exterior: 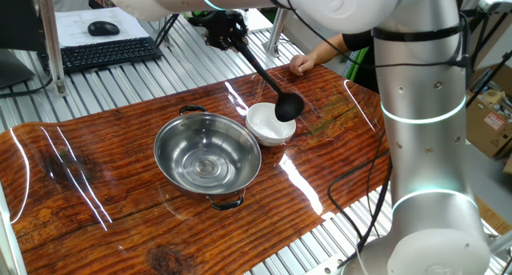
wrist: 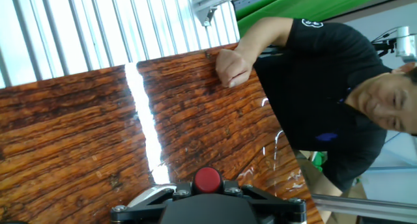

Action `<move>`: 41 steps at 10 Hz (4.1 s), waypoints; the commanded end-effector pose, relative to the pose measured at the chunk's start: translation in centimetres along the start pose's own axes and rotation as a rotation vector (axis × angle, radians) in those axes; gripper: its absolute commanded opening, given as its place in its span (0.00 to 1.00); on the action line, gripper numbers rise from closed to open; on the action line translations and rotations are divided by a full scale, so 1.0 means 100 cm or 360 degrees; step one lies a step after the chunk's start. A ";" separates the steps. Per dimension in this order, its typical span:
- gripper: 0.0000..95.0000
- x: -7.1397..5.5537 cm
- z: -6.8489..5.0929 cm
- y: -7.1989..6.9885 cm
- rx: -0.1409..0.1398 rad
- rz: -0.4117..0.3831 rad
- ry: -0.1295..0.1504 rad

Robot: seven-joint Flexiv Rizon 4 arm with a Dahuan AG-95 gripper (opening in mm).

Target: Scoop water with a large spoon from one bowl to another

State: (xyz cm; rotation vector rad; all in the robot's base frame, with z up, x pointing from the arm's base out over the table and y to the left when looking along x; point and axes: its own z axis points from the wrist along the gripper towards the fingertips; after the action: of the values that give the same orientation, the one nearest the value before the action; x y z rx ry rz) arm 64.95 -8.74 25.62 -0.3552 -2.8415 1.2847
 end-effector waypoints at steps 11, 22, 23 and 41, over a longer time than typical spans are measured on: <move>0.00 0.001 -0.001 -0.001 -0.0644 -0.0145 0.0489; 0.00 0.032 -0.023 0.024 -0.1066 0.0118 0.0635; 0.00 0.032 -0.023 0.026 -0.1077 0.0131 0.0633; 0.40 0.048 -0.017 0.065 -0.1215 0.0312 0.0636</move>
State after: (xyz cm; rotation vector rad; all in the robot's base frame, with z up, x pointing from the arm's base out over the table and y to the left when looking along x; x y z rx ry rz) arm 61.61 -2.32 21.44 -0.7966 -2.8417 0.0419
